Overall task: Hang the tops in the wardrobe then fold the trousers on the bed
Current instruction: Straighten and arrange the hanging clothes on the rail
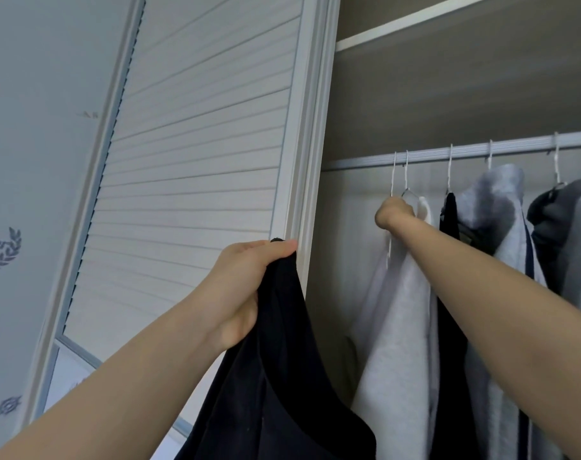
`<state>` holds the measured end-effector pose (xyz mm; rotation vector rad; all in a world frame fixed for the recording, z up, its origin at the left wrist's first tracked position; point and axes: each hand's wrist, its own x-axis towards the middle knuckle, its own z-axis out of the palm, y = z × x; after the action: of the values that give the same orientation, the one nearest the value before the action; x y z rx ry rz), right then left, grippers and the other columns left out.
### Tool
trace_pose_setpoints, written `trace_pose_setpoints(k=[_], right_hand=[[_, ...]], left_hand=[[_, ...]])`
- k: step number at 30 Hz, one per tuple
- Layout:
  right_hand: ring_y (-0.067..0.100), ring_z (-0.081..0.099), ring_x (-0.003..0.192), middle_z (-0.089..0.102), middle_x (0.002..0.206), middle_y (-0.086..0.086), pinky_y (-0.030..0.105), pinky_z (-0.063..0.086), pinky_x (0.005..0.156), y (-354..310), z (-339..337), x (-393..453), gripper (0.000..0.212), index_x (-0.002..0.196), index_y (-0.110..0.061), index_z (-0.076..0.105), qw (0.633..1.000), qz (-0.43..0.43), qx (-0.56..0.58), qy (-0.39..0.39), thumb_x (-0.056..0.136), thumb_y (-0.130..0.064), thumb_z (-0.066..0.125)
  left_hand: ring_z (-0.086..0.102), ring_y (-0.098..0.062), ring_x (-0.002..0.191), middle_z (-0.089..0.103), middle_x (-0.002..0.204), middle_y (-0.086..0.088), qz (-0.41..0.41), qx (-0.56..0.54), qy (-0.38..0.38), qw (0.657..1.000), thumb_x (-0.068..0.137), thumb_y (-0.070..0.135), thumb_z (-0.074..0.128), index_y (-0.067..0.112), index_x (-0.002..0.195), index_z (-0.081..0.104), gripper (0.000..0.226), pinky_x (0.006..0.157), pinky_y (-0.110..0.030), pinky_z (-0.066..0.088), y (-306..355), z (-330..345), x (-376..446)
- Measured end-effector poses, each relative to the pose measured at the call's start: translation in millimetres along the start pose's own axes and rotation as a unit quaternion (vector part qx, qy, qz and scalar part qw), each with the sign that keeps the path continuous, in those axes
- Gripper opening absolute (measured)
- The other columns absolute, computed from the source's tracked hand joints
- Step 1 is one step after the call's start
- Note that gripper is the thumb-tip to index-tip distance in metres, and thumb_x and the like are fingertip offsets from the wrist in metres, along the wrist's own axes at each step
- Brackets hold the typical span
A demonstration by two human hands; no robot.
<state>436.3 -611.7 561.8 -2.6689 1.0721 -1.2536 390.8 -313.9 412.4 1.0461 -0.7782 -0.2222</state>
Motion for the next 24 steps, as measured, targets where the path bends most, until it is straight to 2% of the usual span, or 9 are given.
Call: trace_pose_setpoints(k=[3, 5, 7, 10, 14, 17, 19, 21, 24], right_hand=[[0.036, 0.052, 0.123, 0.050, 0.135, 0.022, 0.028, 0.051, 0.083, 0, -5, 1, 0.041, 0.133, 0.004, 0.047, 0.997, -0.002, 0.082, 0.012, 0.093, -0.002, 0.041], [0.037, 0.055, 0.118, 0.053, 0.131, 0.023, 0.013, 0.047, 0.046, 1, -8, 2, 0.038, 0.131, 0.004, 0.049, 0.988, -0.008, 0.156, 0.008, 0.095, -0.004, 0.040], [0.038, 0.059, 0.106, 0.054, 0.127, 0.023, 0.017, 0.049, 0.049, -3, -10, -1, 0.036, 0.129, 0.006, 0.049, 0.964, -0.001, 0.267, 0.007, 0.096, -0.006, 0.041], [0.026, 0.051, 0.063, 0.051, 0.110, 0.018, 0.035, 0.052, 0.053, -9, -15, -15, 0.035, 0.130, 0.003, 0.042, 0.903, 0.035, 0.429, -0.013, 0.095, -0.003, 0.041], [0.023, 0.049, 0.079, 0.041, 0.111, 0.010, 0.022, 0.046, 0.034, 5, -37, -20, 0.039, 0.132, -0.003, 0.037, 0.880, 0.037, 0.473, -0.016, 0.093, 0.000, 0.038], [0.022, 0.045, 0.078, 0.041, 0.114, 0.010, 0.015, 0.031, 0.022, 19, -50, -20, 0.032, 0.130, -0.004, 0.033, 0.871, 0.064, 0.487, -0.019, 0.098, -0.002, 0.033], [0.020, 0.043, 0.064, 0.046, 0.106, 0.015, 0.016, 0.040, 0.032, 24, -53, -36, 0.021, 0.117, -0.006, 0.039, 0.880, 0.050, 0.470, -0.038, 0.096, -0.002, 0.036], [0.022, 0.048, 0.064, 0.048, 0.102, 0.017, 0.027, 0.051, 0.056, 32, -46, -62, 0.013, 0.107, -0.009, 0.039, 0.887, 0.009, 0.459, -0.059, 0.095, -0.005, 0.039], [0.022, 0.050, 0.078, 0.046, 0.097, 0.008, 0.031, 0.043, 0.070, 36, -26, -133, 0.023, 0.105, -0.015, 0.031, 0.889, -0.049, 0.455, -0.002, 0.090, -0.001, 0.043]], left_hand=[[0.056, -0.026, 0.082, 0.055, 0.092, -0.011, 0.000, 0.002, -0.002, 1.000, 0.087, 0.023, 0.069, 0.004, 0.107, 0.066, 0.028, 0.063, -0.028, 0.053, 2, -1, 0], [0.057, -0.025, 0.079, 0.055, 0.090, -0.011, -0.001, 0.006, 0.002, 1.000, 0.087, 0.023, 0.069, 0.004, 0.104, 0.066, 0.026, 0.062, -0.029, 0.053, 4, 1, -2], [0.059, -0.021, 0.070, 0.055, 0.082, -0.009, 0.001, 0.009, 0.011, 1.000, 0.087, 0.023, 0.069, 0.007, 0.095, 0.065, 0.018, 0.058, -0.027, 0.053, 4, 1, -3], [0.060, -0.018, 0.063, 0.058, 0.074, -0.006, -0.006, 0.023, 0.033, 0.999, 0.088, 0.024, 0.069, 0.008, 0.089, 0.065, 0.016, 0.054, -0.026, 0.053, 5, 6, -6], [0.059, -0.016, 0.054, 0.057, 0.064, -0.003, -0.038, 0.033, 0.047, 0.998, 0.087, 0.024, 0.069, 0.012, 0.075, 0.065, 0.017, 0.049, -0.026, 0.050, 7, 14, -15], [0.064, -0.020, 0.065, 0.062, 0.074, -0.006, -0.047, 0.046, 0.039, 0.997, 0.086, 0.025, 0.069, 0.010, 0.083, 0.068, 0.016, 0.053, -0.027, 0.052, 9, 18, -22], [0.063, -0.020, 0.066, 0.061, 0.075, -0.005, -0.043, 0.049, 0.046, 0.997, 0.086, 0.025, 0.069, 0.010, 0.086, 0.067, 0.016, 0.054, -0.027, 0.052, 9, 20, -27], [0.061, -0.019, 0.063, 0.058, 0.070, -0.004, -0.041, 0.054, 0.065, 0.996, 0.087, 0.025, 0.069, 0.009, 0.084, 0.065, 0.016, 0.052, -0.028, 0.051, 8, 25, -33], [0.062, -0.018, 0.060, 0.059, 0.064, -0.003, -0.044, 0.072, 0.113, 0.990, 0.087, 0.022, 0.068, 0.009, 0.082, 0.066, 0.015, 0.049, -0.027, 0.051, 3, 33, -44]])
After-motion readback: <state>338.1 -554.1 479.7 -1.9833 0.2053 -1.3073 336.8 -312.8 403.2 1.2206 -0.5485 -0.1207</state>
